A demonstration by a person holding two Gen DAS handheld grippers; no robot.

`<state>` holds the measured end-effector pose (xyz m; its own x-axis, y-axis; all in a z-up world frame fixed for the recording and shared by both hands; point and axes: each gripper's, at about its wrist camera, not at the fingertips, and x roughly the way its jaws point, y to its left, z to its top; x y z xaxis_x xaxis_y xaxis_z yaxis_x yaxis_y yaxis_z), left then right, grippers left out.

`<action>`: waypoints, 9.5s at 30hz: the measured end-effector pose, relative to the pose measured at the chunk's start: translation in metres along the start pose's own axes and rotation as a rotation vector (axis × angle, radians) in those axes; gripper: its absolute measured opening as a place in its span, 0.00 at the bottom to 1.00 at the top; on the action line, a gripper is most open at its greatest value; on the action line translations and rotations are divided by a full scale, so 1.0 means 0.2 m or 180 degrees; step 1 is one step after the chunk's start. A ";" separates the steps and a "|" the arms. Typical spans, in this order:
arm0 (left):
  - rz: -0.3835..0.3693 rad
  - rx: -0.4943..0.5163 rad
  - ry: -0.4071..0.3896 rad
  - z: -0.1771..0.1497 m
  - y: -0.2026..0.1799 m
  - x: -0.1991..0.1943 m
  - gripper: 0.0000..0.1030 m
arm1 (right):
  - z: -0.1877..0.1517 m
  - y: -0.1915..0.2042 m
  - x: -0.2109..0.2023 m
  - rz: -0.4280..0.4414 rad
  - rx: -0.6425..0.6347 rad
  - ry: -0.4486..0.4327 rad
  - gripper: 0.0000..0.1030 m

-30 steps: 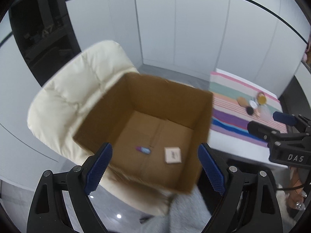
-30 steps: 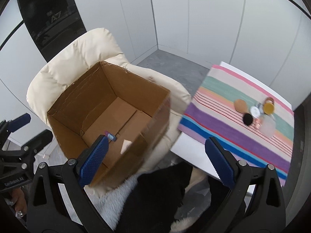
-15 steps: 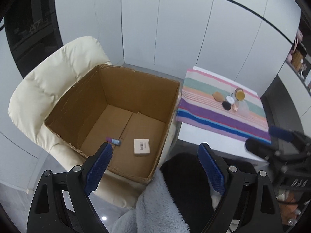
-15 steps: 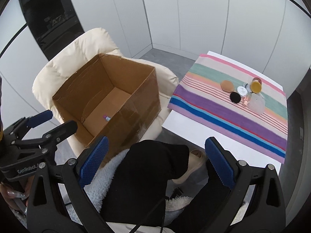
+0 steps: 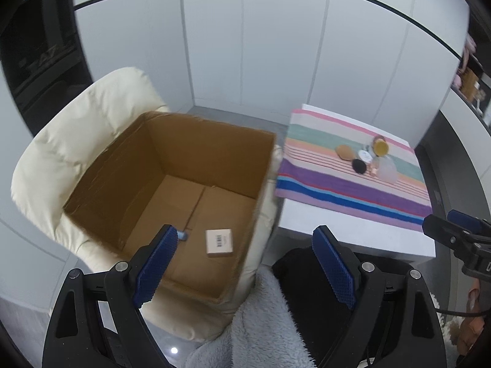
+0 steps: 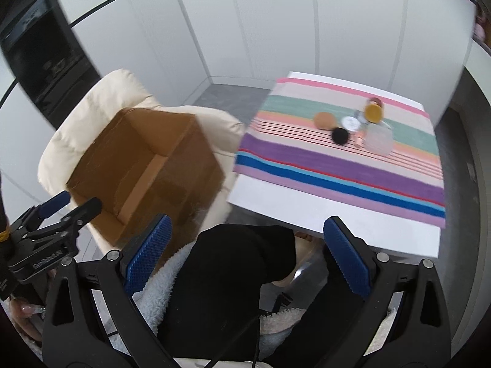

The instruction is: Organize objects

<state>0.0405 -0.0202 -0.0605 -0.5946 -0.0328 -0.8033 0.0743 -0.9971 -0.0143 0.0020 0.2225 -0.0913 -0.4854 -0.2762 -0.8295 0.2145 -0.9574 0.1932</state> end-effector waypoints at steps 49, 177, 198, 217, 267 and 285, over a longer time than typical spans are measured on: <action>-0.0685 0.1027 0.0765 0.59 -1.37 1.17 0.88 | 0.09 -1.32 0.51 -0.0933 0.0966 0.0007 0.98; -0.0714 0.1071 -0.0495 0.66 -1.18 -0.42 0.43 | 0.38 -0.67 -0.76 -0.0815 0.0257 -0.0846 0.81; -0.0675 0.1008 -0.0404 0.14 -0.95 -0.53 0.43 | -0.21 -0.54 -0.85 -0.0844 0.0432 -0.0626 0.81; -0.0661 0.1022 -0.0305 0.16 -0.86 -0.46 0.43 | -0.28 -0.58 -0.82 -0.0872 0.0545 -0.0520 0.81; 0.1049 -0.0448 0.0071 0.20 0.62 0.18 0.43 | 0.26 0.94 0.33 0.0459 -0.1515 0.0199 0.81; 0.0569 -0.1230 0.0650 0.22 0.89 0.44 0.83 | 0.44 1.14 0.68 0.0548 -0.1723 0.0141 0.94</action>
<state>-0.0328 -0.2044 -0.1077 -0.3785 -0.1489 -0.9136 0.4767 -0.8774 -0.0545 -0.0891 -0.0415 -0.1139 -0.3715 -0.4096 -0.8332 0.6970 -0.7159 0.0412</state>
